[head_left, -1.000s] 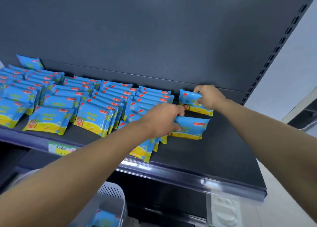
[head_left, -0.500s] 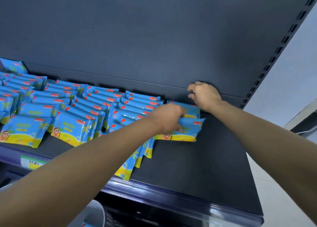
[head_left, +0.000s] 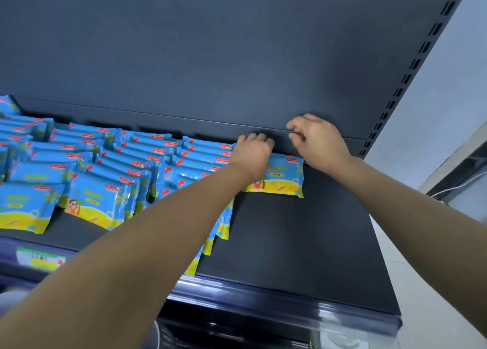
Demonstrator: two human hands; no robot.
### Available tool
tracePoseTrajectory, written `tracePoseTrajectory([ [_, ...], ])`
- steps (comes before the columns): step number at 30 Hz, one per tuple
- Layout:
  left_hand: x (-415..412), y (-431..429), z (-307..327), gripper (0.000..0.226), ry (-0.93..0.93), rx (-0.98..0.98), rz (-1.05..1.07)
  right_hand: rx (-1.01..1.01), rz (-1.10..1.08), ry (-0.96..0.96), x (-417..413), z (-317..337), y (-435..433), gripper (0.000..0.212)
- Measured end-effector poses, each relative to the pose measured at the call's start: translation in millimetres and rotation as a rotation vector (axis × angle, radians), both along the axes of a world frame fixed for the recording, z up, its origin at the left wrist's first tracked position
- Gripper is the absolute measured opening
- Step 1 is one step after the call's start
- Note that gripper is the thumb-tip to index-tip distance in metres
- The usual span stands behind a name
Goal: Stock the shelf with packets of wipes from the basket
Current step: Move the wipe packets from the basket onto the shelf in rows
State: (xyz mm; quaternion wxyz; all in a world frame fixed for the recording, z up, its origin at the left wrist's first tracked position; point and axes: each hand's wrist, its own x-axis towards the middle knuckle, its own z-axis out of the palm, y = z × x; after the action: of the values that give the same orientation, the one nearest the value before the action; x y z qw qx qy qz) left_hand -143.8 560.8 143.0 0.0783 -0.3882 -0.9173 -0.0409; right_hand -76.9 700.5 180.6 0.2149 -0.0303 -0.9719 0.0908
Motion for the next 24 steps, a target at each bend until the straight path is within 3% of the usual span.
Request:
tracePoseTrajectory([
  [10,44.5,-160.8,47.4,0.038,0.077,0.395,0.033,0.007,0.149,0.12,17.4,26.8,-130.6,0.027],
  [17,94.0,-321.1,57.4,0.037,0.122,0.514,0.132,-0.055,0.329,0.216,43.0,24.2,-274.8,0.025],
  [21,125.7,-405.6,9.9,0.036,-0.03,0.447,0.219,-0.08,0.426,0.084,72.5,-26.6,-357.9,0.023],
  [24,145.1,-451.3,-40.1,0.039,-0.21,0.289,0.3,-0.041,0.464,-0.191,95.1,-80.3,-403.9,0.025],
])
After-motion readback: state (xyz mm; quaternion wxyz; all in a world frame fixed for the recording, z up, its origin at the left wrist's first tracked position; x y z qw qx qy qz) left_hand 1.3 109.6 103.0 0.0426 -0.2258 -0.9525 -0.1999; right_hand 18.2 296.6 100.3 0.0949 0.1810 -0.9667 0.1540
